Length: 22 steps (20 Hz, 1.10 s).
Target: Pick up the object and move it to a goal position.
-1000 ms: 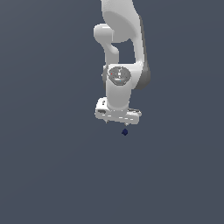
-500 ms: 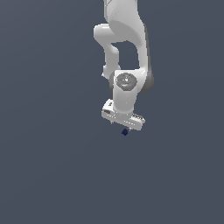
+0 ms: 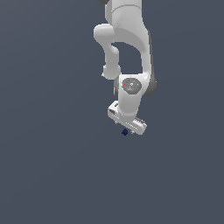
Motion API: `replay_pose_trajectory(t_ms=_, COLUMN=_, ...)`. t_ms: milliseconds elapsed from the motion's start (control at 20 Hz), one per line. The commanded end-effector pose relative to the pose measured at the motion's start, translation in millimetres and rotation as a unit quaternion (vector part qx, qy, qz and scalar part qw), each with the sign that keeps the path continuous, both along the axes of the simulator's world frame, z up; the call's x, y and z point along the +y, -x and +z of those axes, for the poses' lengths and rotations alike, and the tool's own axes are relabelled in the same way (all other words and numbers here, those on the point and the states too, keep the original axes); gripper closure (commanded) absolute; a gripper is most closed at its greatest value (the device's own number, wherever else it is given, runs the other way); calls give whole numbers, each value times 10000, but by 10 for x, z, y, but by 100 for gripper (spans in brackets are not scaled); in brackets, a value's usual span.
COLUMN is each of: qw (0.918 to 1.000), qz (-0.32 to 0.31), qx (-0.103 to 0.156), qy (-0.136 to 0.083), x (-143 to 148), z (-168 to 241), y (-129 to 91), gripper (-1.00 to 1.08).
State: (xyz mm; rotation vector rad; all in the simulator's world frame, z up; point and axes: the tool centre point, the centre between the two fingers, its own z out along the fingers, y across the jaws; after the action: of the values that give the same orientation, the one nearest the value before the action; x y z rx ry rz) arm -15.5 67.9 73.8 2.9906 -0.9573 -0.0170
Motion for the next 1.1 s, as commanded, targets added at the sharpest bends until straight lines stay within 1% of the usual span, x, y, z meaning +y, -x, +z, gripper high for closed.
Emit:
replay_pose_trajectory(t_ms=0, qw=9998, qz=-189, qx=-21, qy=5, x=32, z=-39, y=5, gripper=-92)
replay_pose_trajectory(t_ms=350, qw=9989, qz=-463, qx=-50, qy=12, x=83, z=-99, y=16, gripper=-92)
replay_pose_trajectory(t_ms=700, qw=9989, qz=-469, qx=-49, qy=12, x=88, z=-133, y=18, gripper=-92)
replay_pose_trajectory(t_ms=1050, qw=9988, qz=-482, qx=-51, qy=12, x=88, z=-423, y=29, gripper=-92)
